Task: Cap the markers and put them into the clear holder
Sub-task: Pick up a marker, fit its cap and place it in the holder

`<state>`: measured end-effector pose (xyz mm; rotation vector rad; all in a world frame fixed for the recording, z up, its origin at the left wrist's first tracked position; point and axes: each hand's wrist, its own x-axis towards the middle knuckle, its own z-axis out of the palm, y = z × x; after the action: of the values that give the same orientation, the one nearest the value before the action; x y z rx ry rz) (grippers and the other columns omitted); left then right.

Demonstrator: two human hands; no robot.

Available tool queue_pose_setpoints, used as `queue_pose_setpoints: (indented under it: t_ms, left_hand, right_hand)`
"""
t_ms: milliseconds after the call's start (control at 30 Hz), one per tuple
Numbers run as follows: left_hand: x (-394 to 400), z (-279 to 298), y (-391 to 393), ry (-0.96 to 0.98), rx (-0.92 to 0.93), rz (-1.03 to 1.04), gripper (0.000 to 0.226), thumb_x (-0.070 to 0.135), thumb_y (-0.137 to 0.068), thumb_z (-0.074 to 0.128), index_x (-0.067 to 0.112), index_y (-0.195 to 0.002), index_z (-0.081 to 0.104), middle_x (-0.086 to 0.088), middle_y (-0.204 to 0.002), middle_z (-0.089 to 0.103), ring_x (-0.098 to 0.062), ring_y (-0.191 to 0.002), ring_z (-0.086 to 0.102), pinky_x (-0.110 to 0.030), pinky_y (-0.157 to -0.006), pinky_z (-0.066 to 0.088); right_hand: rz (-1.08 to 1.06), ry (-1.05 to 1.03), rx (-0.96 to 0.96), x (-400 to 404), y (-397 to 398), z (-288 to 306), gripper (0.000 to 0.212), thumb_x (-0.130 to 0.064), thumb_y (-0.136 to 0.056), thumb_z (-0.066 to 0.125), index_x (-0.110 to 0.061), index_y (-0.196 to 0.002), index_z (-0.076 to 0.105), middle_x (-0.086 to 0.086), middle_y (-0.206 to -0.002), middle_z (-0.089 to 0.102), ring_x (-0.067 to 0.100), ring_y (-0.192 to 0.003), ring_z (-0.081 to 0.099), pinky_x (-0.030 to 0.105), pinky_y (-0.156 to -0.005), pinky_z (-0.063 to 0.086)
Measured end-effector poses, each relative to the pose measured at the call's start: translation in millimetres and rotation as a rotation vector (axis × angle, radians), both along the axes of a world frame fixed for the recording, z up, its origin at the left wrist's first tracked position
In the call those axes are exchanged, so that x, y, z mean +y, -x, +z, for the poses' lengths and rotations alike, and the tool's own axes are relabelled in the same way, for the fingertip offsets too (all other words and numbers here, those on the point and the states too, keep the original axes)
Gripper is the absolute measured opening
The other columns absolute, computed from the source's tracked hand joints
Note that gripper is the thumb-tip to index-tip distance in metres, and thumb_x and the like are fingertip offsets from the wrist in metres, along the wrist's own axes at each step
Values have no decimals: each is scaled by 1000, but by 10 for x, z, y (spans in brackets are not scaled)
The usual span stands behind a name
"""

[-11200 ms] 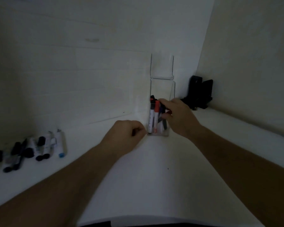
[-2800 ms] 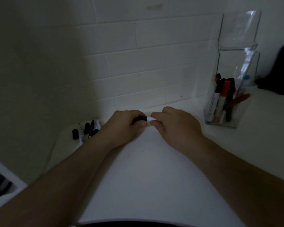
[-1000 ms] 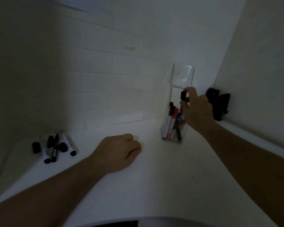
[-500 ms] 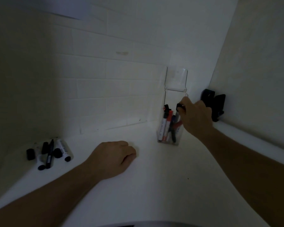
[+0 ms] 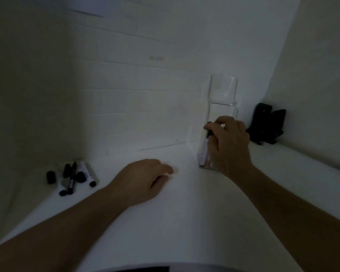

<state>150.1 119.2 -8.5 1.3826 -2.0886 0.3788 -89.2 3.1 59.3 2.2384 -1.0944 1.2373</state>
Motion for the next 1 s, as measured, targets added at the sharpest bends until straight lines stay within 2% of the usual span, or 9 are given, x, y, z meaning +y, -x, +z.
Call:
queue_pose_setpoints:
  t_ms: [133,233,333,467,633,767,867,933,1000]
  left_hand:
    - [130,341,-246,93,90,76,22,23,-93,60,27,-112,70,8,-97,65,-11,-84,60,-23,-75,47]
    - [298,606,-629,116,198,275,24,18,-94,57,28,-112,70,7,-95,63,-9,-79,58,-24,-76,46]
    - [423,715,-1061,-79,283,613,30,15,-96,48,30,-115,67,0,-107,63,-19,-91,60,-30,-80,49]
    - [487,716,-1410,-368,418,770,26,11,-88,54,32,-97,65,-2,-102,65,-14,-74,61,-21,-61,45]
    - [458,643,-1438,-500,441,821,22,11,-87,54,29,-97,62,-3,-108,63,-19,-88,63,-27,-70,52]
    - [489,676,-1397,-559,453,830,23,11,-85,52,27,-97,63,-2,-104,62,-21,-88,63,-32,-69,57]
    - [530,712,-1326,-744,424,757,21,15,-82,57,29,-97,62,-3,-101,64,-25,-84,66,-41,-67,60]
    - [554,717,-1284,-872,380,718,28,17,-79,63,32,-101,60,-3,-103,65,-28,-83,70,-47,-70,61]
    - [559,714,-1253,-945,326,691,37,11,-78,65,32,-108,59,-1,-104,65,-28,-82,72,-46,-72,61]
  right_hand:
    - [356,-224,114,286,-622,-324,35,-10,-81,56,-15,-114,67,4,-108,59,25,-100,55,42,-90,48]
    - [566,-446,208,492,-1094,-512,36,-12,-88,59,-17,-122,67,1,-116,62,12,-99,56,25,-94,44]
    - [722,-605,256,741,-1533,-579,36,-26,-95,61,-26,-130,62,-6,-123,57,5,-99,54,20,-92,44]
    - [868,-629,349,926,-2011,-626,29,-33,-93,63,-28,-121,65,-2,-112,54,12,-99,55,23,-85,45]
    - [738,-505,402,887,-2129,-669,18,-35,-95,57,-20,-98,65,1,-97,49,23,-85,57,29,-69,43]
    - [425,-466,488,710,-1972,-614,39,-49,-102,40,-19,-119,57,13,-108,58,34,-97,62,34,-70,40]
    - [282,-473,547,490,-1675,-556,37,-51,-102,37,-23,-119,53,13,-113,65,34,-98,64,35,-70,41]
    - [249,-476,515,389,-1418,-559,25,-46,-102,39,-26,-116,44,11,-103,66,33,-90,65,34,-67,42]
    - [280,-501,348,353,-1191,-604,16,-38,-102,44,-24,-99,38,6,-82,63,26,-67,59,32,-56,39]
